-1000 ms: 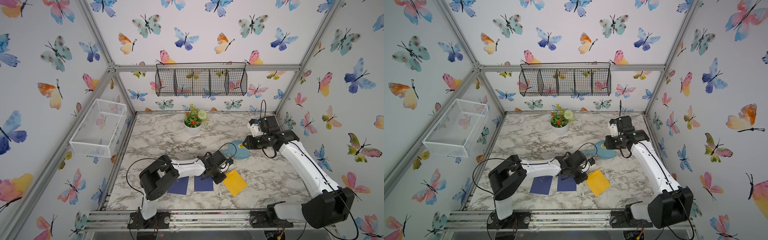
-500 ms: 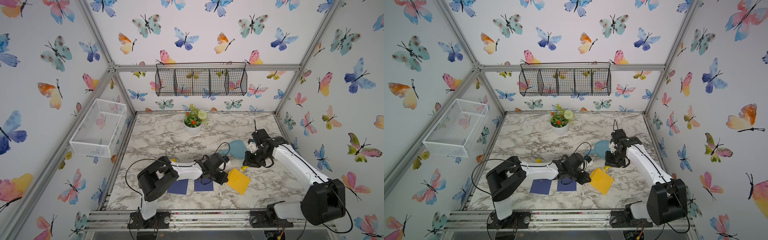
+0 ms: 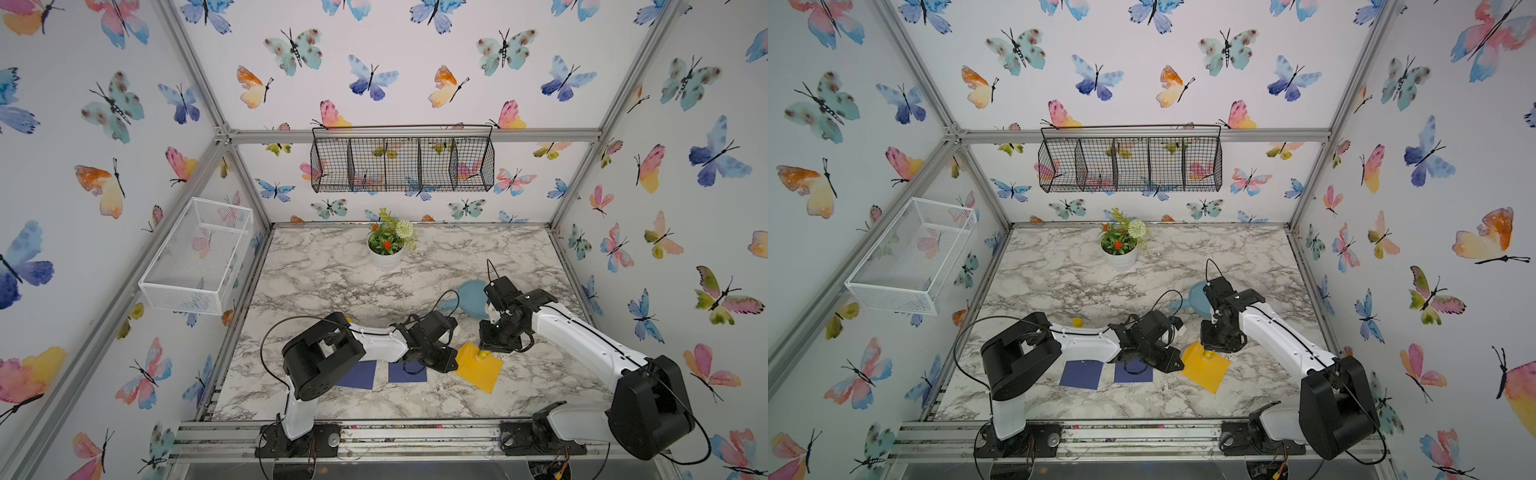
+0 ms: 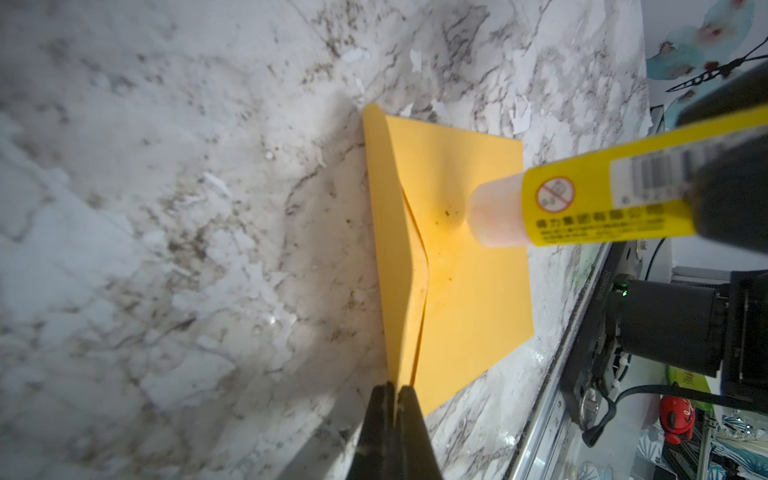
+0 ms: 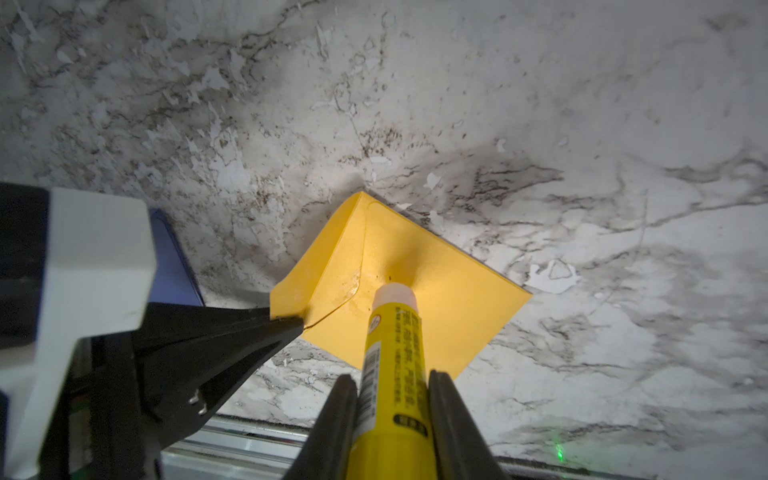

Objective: Seal the envelope with a glue stick
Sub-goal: Adjust the envelope at the center of the board, then apply the envelope at the center of the board.

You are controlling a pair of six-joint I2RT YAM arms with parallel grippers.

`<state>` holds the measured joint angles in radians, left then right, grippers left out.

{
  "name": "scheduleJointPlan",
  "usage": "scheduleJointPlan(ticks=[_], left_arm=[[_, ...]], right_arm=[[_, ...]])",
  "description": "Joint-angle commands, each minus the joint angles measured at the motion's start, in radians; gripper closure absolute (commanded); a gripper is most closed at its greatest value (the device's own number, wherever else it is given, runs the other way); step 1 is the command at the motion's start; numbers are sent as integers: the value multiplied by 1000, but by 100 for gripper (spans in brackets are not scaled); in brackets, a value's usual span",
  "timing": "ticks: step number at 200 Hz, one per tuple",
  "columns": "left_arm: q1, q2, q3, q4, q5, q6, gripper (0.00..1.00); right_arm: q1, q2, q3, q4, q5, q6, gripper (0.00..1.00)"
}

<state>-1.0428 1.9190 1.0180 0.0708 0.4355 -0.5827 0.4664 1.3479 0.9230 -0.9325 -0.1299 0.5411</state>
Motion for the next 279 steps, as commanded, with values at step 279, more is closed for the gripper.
scheduleJointPlan(ticks=[279], left_arm=[[-5,52,32,-52,12,-57,100]], right_arm=[[140,-9,-96,81,139,135,98]])
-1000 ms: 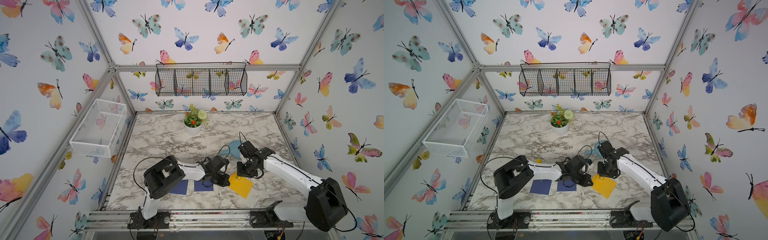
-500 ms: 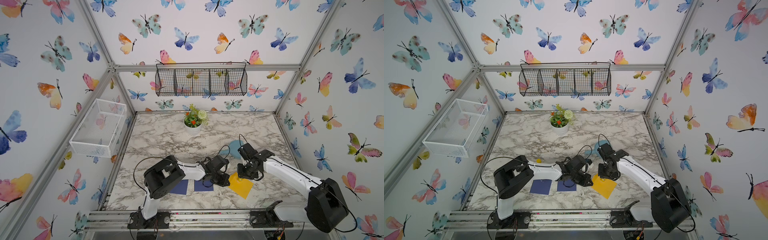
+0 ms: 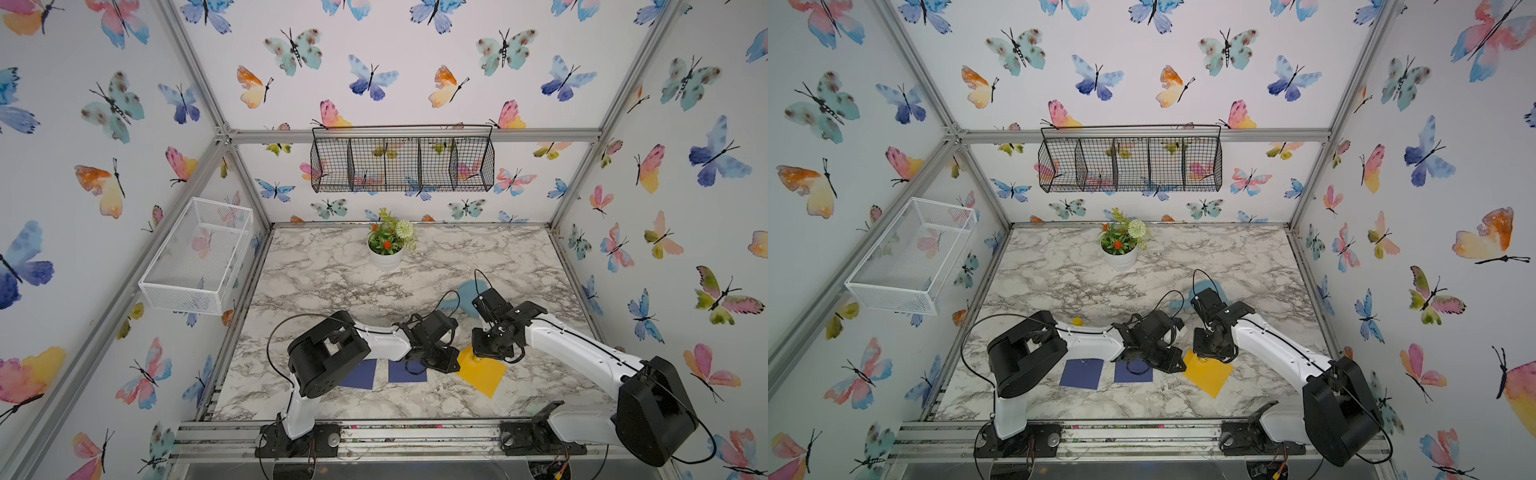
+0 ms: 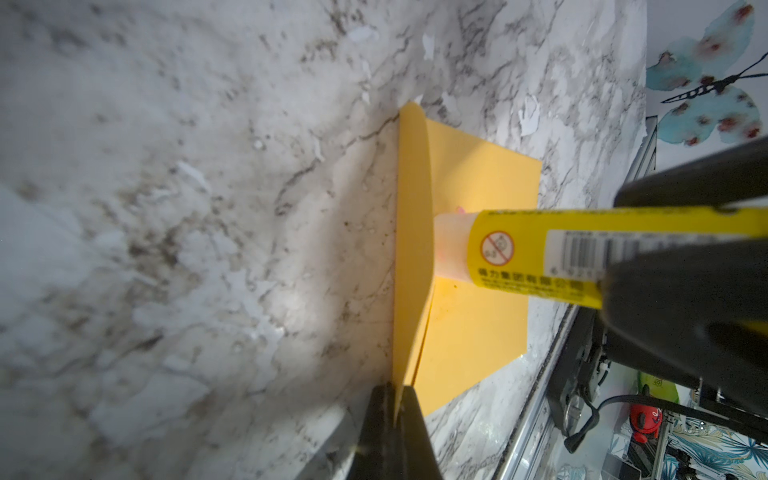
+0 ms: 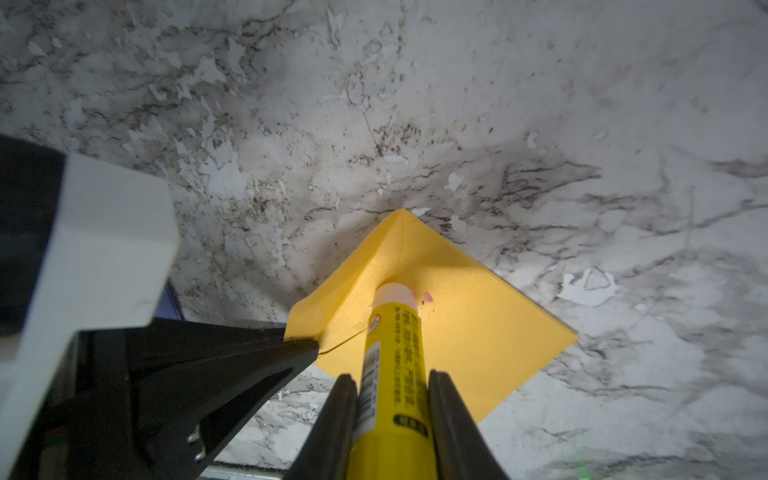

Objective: Seal the envelope with a glue stick
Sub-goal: Apply the envelope at the center of the board.

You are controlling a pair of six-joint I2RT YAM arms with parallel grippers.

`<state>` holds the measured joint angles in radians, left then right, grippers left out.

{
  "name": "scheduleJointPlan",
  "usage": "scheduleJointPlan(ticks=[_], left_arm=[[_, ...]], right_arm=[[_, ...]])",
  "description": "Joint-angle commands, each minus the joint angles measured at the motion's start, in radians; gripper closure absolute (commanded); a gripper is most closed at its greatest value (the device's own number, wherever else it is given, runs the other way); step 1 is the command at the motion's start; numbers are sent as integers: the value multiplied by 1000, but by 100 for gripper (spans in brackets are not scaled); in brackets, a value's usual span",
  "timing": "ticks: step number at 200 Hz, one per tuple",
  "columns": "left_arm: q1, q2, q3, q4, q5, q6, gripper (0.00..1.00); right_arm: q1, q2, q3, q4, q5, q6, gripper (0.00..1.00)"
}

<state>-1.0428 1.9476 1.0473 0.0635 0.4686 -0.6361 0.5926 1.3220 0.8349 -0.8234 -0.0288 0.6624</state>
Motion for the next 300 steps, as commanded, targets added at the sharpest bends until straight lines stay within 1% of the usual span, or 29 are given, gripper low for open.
scheduleJointPlan(ticks=[1,45,97,143,153,177,188,198,222,236,287,300], left_arm=[[-5,23,2,-45,-22,-3,100],[-8,19,1,-48,-26,-3,100],[-8,11,-2,-48,-30,-3,100],[-8,7,-6,-49,-33,-4,100],[-7,7,-5,-48,-32,-5,100],[-8,8,-1,-48,-31,-5,100],[-7,10,1,-51,-28,-5,100],[-8,9,0,-50,-30,-5,100],[-7,2,-7,-53,-35,-8,100],[-8,1,-7,-52,-36,-10,100],[-7,-4,-13,-50,-41,-14,100],[-7,-4,-15,-51,-42,-14,100]], right_arm=[[15,18,-8,-27,38,15,98],[76,59,13,-42,59,39,98],[78,59,43,-84,115,37,98],[79,52,33,-88,115,40,98],[82,51,31,-81,100,40,98],[92,42,12,-32,5,43,98],[94,35,7,-19,-14,46,98],[94,28,9,-27,7,49,98],[94,29,22,-88,118,51,98],[94,37,24,-109,147,49,98],[95,36,18,-105,158,52,98],[95,36,10,-94,141,52,98]])
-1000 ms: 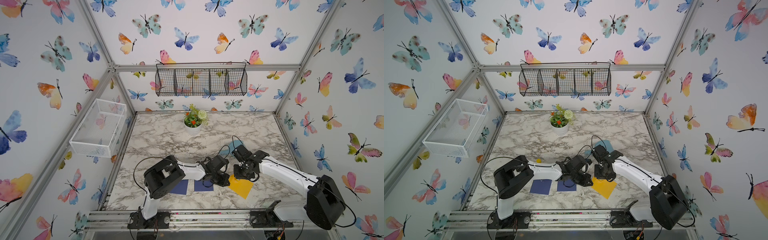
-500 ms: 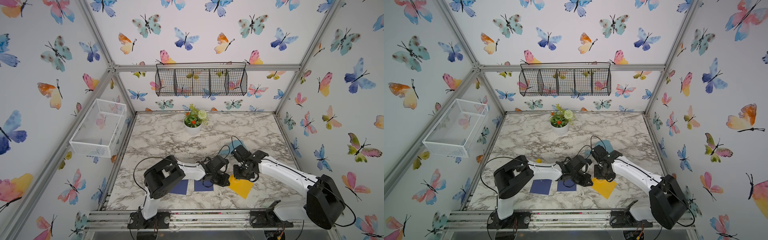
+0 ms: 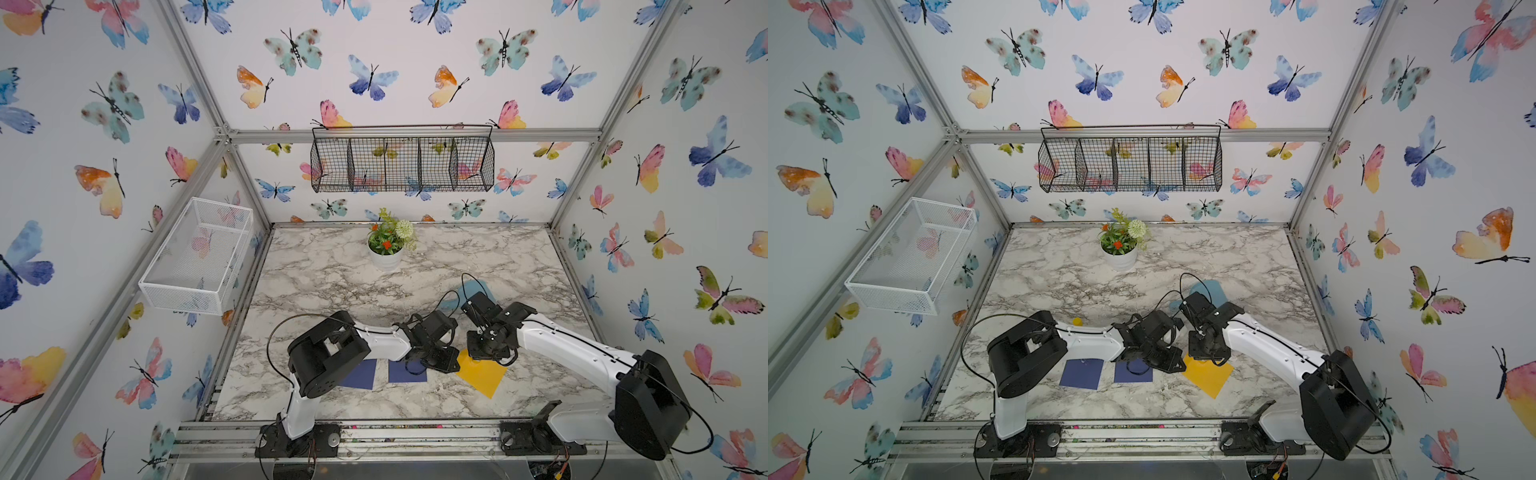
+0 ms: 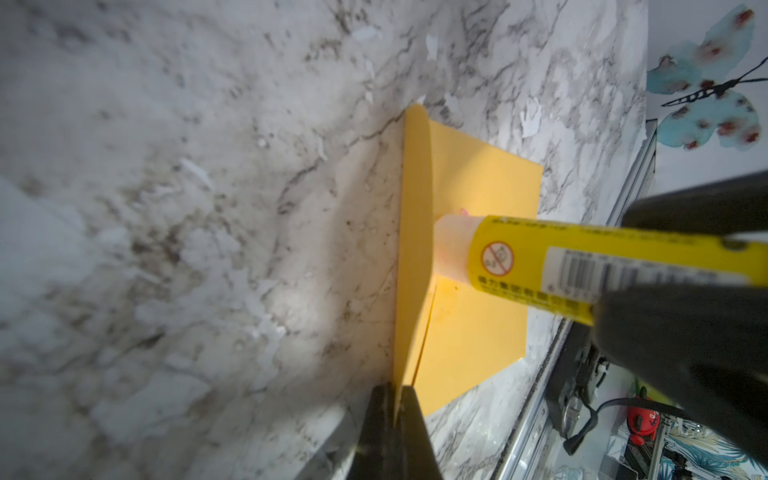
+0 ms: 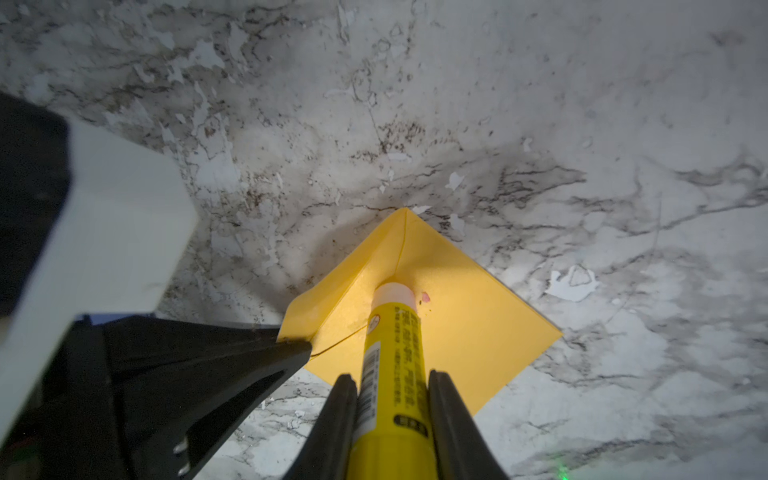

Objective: Seal the envelope with a glue stick
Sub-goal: Apply the envelope at the center of the board.

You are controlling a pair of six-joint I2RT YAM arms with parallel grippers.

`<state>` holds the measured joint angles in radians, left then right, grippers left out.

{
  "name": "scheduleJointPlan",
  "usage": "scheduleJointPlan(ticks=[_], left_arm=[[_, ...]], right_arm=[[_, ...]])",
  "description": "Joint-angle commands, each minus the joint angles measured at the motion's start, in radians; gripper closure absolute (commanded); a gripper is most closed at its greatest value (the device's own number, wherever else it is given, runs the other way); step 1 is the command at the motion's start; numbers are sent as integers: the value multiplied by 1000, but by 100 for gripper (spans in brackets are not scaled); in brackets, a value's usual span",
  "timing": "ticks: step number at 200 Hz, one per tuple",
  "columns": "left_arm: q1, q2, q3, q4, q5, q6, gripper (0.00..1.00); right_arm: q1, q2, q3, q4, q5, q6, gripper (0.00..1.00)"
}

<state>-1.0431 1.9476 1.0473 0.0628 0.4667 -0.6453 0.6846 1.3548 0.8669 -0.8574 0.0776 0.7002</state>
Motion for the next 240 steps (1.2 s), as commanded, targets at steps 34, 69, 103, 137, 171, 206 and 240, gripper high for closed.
scheduleJointPlan(ticks=[34,69,103,137,171,206,240], left_arm=[[-8,0,-9,-50,-36,-5,100],[-8,-5,-15,-48,-39,-5,100],[-8,-5,-14,-47,-39,-4,100],[-7,-4,-13,-47,-39,-5,100],[-7,-6,-13,-50,-40,-4,100],[-7,-9,-13,-55,-43,-2,100],[-8,-13,-10,-60,-44,1,100]], right_arm=[[3,-11,-70,32,-121,11,98],[3,-23,-63,3,-77,24,98],[3,7,-28,-109,92,13,98],[3,4,-52,-65,10,13,98],[3,-14,-101,35,-183,-1,98],[3,-10,-54,-87,18,8,98],[3,0,-55,-101,22,-15,98]])
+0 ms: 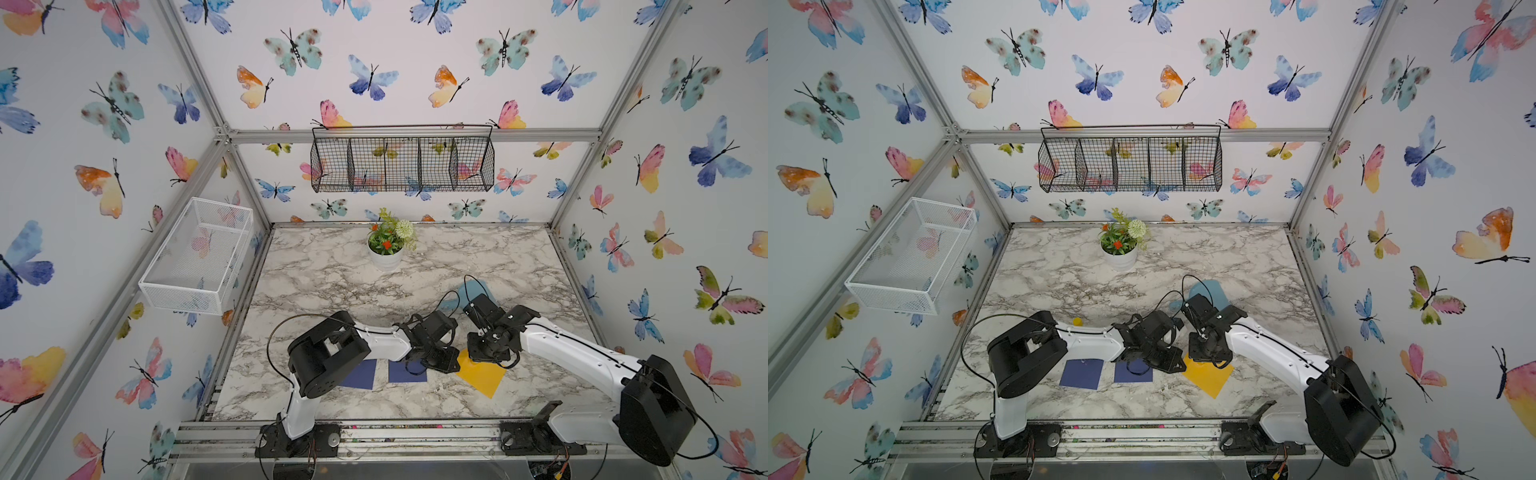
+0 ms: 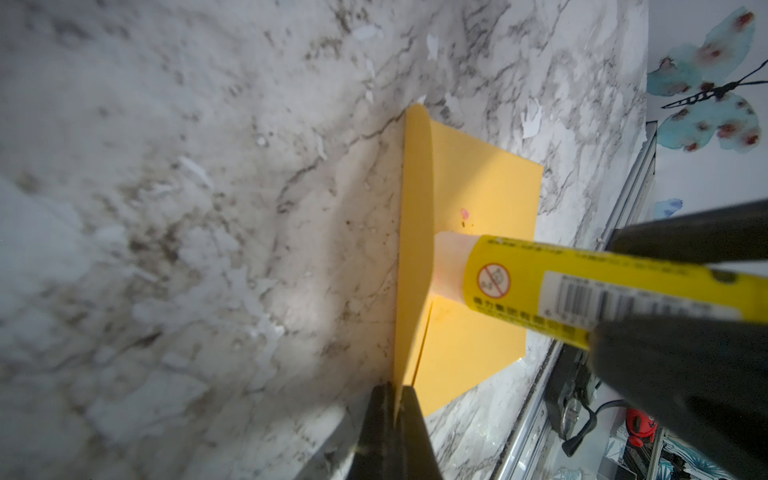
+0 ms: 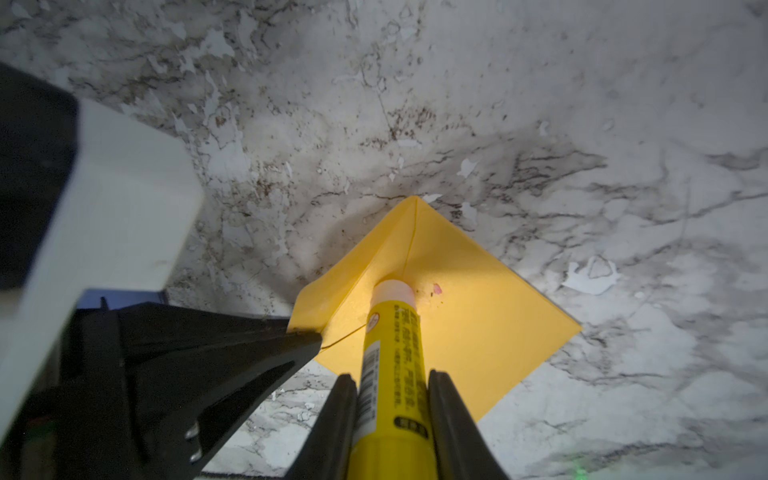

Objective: Seal the envelope with a glue stick
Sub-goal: Apply the envelope at the center of the board.

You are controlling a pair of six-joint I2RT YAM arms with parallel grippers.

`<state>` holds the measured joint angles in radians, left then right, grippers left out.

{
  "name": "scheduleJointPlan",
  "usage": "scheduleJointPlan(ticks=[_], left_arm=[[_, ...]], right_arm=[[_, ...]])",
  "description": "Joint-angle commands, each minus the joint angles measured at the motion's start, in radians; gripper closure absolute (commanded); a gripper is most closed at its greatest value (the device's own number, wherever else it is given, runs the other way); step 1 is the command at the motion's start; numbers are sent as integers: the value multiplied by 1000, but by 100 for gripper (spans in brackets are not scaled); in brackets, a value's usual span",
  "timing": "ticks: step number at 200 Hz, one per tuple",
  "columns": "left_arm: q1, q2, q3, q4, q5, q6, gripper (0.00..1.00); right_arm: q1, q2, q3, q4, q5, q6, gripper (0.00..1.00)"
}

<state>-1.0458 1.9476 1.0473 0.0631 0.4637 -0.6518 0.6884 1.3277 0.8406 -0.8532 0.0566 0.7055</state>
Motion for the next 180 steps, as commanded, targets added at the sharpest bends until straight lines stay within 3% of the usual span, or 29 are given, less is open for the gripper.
scheduleJointPlan(ticks=[1,35,121,161,180], left_arm=[[-5,-13,-10,-60,-41,8,100],[-5,-14,-6,-63,-45,11,100],[-6,-38,-27,-63,-65,4,100],[-9,-32,-23,-63,-66,3,100],[-11,-34,-26,-58,-68,0,100]], right_arm=[[-1,27,-30,-101,37,-21,98],[-1,21,-85,21,-180,-29,98],[-1,-11,-46,-124,52,-22,98],[-1,-21,-76,-23,-142,-50,98],[-1,-18,-74,-30,-136,-49,98]])
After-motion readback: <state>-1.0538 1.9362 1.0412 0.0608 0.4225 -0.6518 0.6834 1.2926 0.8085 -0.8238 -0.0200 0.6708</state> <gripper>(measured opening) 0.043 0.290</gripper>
